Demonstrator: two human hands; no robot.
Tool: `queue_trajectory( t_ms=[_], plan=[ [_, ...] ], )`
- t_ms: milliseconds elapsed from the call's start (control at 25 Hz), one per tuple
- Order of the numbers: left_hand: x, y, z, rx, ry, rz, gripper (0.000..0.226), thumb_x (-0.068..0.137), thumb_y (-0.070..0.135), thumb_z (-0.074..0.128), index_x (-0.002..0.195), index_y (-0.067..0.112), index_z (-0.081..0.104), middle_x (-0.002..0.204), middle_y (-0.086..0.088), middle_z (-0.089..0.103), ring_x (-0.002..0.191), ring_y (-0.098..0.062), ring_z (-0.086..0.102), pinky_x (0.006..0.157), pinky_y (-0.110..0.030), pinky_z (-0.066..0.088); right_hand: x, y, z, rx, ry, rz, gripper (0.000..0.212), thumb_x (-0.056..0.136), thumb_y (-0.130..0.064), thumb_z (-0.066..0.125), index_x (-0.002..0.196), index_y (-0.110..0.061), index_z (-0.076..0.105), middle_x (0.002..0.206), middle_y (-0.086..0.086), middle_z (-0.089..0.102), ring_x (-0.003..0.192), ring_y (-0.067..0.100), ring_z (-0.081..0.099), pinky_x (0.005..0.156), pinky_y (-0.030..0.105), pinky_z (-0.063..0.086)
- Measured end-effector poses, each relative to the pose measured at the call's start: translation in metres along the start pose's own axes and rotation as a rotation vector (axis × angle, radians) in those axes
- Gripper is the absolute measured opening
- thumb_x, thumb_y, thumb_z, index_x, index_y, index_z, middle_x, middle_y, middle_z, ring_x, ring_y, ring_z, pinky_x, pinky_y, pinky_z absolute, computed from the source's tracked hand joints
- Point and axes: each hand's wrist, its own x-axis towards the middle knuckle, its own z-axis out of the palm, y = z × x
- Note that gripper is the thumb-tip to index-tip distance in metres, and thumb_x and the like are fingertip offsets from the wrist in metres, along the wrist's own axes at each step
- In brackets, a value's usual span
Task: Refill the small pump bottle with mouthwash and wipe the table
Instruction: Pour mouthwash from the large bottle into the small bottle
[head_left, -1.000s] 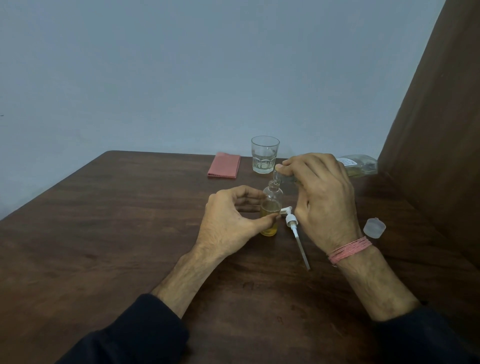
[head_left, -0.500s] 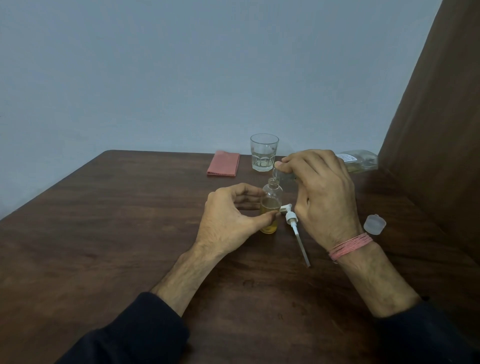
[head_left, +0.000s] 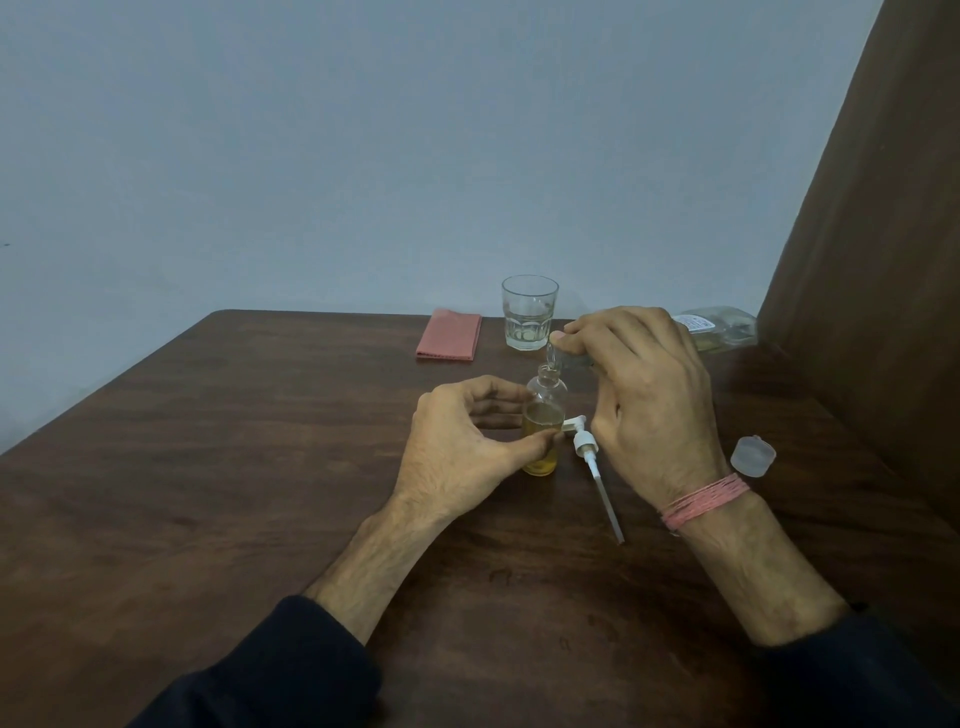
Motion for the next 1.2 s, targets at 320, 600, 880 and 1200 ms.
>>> queue_trajectory(
  t_ms=[320, 600, 880, 1200],
  plan=[
    [-0.002, -0.0031, 0.0002, -0.037, -0.003, 0.022, 0.042, 0.076, 0.039, 0.109, 0.112, 0.031, 0.088, 0.106, 0.02, 0.089, 0.102, 0.003, 0.085, 0.097, -0.028, 0.07, -0.0005, 0.0017, 0.0024, 0.0, 0.003, 0.002, 0.058, 0.075, 0.016, 0.069, 0.12, -0.02, 0.073, 0.121, -0.005, 0.071, 0.118, 0.025, 0.06, 0.101, 0.032, 0.041],
    [0.0, -0.0002, -0.0012, -0.027, -0.03, 0.005, 0.042, 0.078, 0.037, 0.109, 0.113, 0.032, 0.087, 0.109, 0.019, 0.089, 0.105, 0.002, 0.085, 0.101, -0.034, 0.07, 0.0012, 0.002, 0.001, 0.0, -0.004, 0.007, 0.058, 0.075, 0.015, 0.07, 0.121, -0.02, 0.074, 0.12, -0.004, 0.072, 0.117, 0.025, 0.061, 0.1, 0.031, 0.04],
    [0.0001, -0.0022, -0.0002, -0.033, -0.014, -0.012, 0.043, 0.076, 0.036, 0.11, 0.113, 0.03, 0.088, 0.107, 0.016, 0.09, 0.103, 0.0, 0.086, 0.098, -0.036, 0.071, 0.0009, 0.0025, 0.0022, 0.0, -0.006, 0.005, 0.059, 0.074, 0.017, 0.071, 0.12, -0.02, 0.074, 0.119, -0.004, 0.072, 0.117, 0.026, 0.06, 0.1, 0.033, 0.042],
    [-0.0003, -0.0035, 0.0001, -0.036, -0.011, 0.001, 0.045, 0.076, 0.038, 0.11, 0.114, 0.029, 0.088, 0.107, 0.015, 0.09, 0.103, -0.001, 0.086, 0.097, -0.035, 0.072, 0.0013, 0.0008, 0.0013, -0.004, -0.01, 0.006, 0.056, 0.076, 0.016, 0.069, 0.119, -0.019, 0.075, 0.119, -0.003, 0.073, 0.117, 0.027, 0.062, 0.101, 0.036, 0.044]
  ],
)
